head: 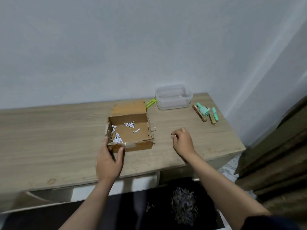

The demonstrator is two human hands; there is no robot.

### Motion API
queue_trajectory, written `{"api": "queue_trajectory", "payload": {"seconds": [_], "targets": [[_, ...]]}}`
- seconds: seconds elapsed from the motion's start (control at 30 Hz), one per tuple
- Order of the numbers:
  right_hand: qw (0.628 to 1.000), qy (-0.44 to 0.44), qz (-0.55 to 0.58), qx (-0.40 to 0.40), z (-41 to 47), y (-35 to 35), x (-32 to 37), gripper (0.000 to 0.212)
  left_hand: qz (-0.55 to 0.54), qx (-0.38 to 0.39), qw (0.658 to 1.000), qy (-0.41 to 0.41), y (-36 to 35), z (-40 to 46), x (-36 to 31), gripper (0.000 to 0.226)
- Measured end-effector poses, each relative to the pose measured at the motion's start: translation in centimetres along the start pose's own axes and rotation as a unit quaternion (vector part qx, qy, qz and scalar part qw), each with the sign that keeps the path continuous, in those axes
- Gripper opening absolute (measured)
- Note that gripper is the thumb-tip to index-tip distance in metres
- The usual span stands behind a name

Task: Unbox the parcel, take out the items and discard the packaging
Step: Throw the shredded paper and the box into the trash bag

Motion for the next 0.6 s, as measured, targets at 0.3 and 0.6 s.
{"api": "queue_trajectory", "payload": {"seconds": [0.3, 0.6], "targets": [[0.999, 0.014, 0.043, 0.028, -3.8, 2.6, -1.2, 0.009, 0.002, -0.002, 1.000, -0.008, 0.1, 0.1, 0.0, 0.067], [0.996, -0.084, 0.020, 0.004, -16.4, 4.1, -5.0, 0.011, -0.010, 0.009, 1.000, -0.020, 0.1, -0.1, 0.1, 0.066]]}}
Point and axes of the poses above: each hand's wrist, its own z-axis towards the middle knuckle, its own y-axis out of the back of the hand, x = y × z, the point moved 2 cm from there along z, towards the middle knuckle, and after that the axes turned 7 degrees about x, right-handed, at the moved point
